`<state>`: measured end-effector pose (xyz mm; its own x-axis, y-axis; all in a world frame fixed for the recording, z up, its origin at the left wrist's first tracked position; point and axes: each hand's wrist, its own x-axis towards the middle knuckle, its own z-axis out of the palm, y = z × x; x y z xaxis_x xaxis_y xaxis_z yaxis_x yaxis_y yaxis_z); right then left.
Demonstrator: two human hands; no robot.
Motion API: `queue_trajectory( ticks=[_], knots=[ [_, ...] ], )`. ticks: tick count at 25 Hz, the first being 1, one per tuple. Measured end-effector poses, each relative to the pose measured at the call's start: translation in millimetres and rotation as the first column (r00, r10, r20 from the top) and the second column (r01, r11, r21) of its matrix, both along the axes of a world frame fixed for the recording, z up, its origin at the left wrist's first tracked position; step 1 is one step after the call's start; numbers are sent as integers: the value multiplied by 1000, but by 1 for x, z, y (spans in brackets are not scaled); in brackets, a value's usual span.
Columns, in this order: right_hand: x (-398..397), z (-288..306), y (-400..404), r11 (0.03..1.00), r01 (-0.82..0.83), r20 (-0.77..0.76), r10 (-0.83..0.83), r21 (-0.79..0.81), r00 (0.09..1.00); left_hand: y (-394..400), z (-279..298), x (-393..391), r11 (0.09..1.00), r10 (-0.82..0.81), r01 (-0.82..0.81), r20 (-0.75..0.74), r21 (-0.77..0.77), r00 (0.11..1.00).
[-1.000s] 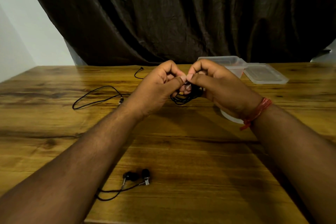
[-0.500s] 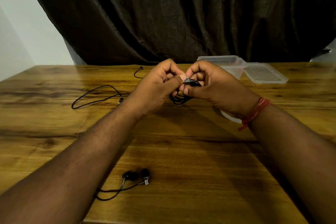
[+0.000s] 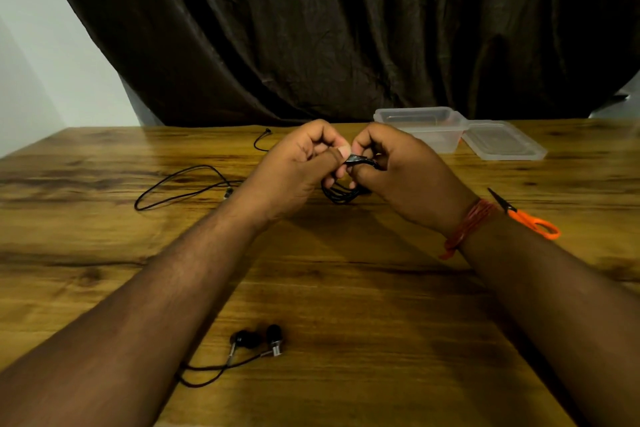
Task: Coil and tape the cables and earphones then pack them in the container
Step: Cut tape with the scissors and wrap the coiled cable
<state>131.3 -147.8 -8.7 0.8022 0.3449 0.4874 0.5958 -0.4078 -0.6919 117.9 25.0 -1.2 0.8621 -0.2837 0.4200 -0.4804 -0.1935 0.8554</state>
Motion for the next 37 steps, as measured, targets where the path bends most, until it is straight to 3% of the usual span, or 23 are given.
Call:
queue_trajectory(
  ticks=[9,14,17,20,24,27,30,37],
  knots=[
    [-5,-5,5,998,64,-17,-65,-9,998,4,-2,2,999,-3,2,24,32,1000],
    [-1,-11,3,987,142,120,-133,-69,984,-4,-5,-3,995,-60,60,-4,78,998],
    [-1,-9,4,992,126,-4,-126,17,992,-4,-4,-5,995,-48,47,5,84,999],
    [-1,0,0,999,-8,-190,15,39,982,-3,-3,-7,995,-38,34,41,98,998],
    [0,12,-19,936,-293,-472,352,195,808,0,-3,-7,990,-41,30,79,139,996],
    [2,15,-29,897,-267,-573,432,352,696,2,-3,-8,987,-56,38,110,158,992],
    [6,17,-34,905,-180,-608,396,386,688,2,-4,-11,972,-81,42,161,232,984],
    [5,15,-30,934,-239,-540,349,266,766,1,-8,-9,946,-97,26,204,325,974]
  ],
)
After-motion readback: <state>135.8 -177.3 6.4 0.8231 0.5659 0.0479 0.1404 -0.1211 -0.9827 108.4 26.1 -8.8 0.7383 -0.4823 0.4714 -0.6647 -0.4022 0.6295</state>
